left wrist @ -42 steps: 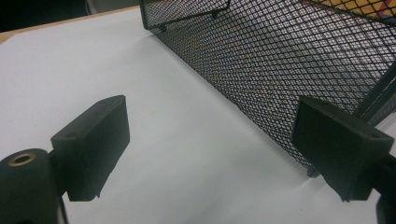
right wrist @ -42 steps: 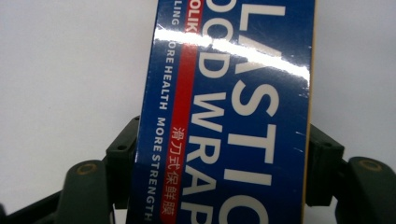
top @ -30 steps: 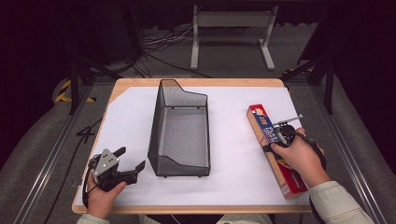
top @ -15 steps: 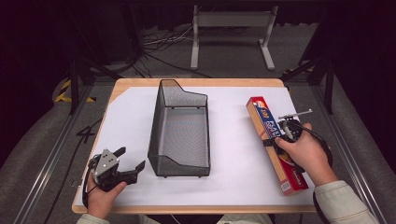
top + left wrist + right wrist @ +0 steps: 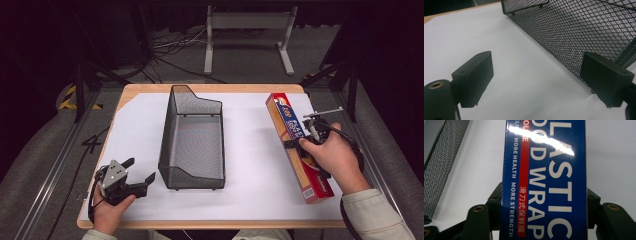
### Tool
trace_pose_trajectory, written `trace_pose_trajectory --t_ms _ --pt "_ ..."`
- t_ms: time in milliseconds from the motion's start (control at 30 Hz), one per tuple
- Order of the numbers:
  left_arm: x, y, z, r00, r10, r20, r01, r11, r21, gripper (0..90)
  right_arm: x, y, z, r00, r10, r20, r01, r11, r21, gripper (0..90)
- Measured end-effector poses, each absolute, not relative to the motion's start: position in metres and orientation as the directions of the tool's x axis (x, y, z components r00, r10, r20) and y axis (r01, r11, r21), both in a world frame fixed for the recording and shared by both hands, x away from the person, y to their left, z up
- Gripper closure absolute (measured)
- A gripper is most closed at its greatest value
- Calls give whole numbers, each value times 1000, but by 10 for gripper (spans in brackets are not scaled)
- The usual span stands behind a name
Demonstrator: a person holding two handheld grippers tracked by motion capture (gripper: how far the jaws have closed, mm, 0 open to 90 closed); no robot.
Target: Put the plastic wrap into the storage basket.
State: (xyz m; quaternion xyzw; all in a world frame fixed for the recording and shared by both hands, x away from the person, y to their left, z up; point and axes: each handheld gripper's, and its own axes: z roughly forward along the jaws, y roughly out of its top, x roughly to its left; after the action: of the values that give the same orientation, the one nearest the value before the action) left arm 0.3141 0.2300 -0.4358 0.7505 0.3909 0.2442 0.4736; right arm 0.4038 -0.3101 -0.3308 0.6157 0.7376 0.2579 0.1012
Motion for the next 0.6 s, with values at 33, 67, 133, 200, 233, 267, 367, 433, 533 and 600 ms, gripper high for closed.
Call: trace_pose_trajectory --t_ms 33,67,133,200,233,267,367,433,533,600 --pt "314 230 -436 575 818 -5 357 -245 901 125 404 -310 -328 -222 960 169 856 109 505 395" --pt "314 230 -436 574 819 -5 355 -244 902 125 404 -309 -326 -222 960 170 856 109 505 395" --pt "314 230 -436 575 818 -4 354 -244 903 124 404 -309 -321 -222 960 171 854 107 509 395" --pt "313 230 -435 574 819 -1 351 -244 904 125 403 -309 -316 -224 959 171 852 108 513 395" --pt "313 231 -435 571 821 -1 352 -243 904 125 403 -308 -313 -224 960 168 849 107 517 395" --pt "313 231 -435 571 821 -1 352 -243 904 125 403 -308 -312 -224 960 167 848 108 518 395" --pt "312 231 -435 568 823 -2 348 -239 907 125 404 -306 -307 -223 961 164 846 107 522 395" --pt "312 231 -435 568 823 -6 350 -235 907 125 404 -305 -305 -224 961 163 847 109 520 395" --pt "312 231 -434 568 823 0 348 -240 906 125 404 -300 -302 -226 960 166 850 111 515 395" --pt "312 232 -434 567 823 -2 348 -238 907 125 404 -296 -300 -233 958 165 849 118 515 395"
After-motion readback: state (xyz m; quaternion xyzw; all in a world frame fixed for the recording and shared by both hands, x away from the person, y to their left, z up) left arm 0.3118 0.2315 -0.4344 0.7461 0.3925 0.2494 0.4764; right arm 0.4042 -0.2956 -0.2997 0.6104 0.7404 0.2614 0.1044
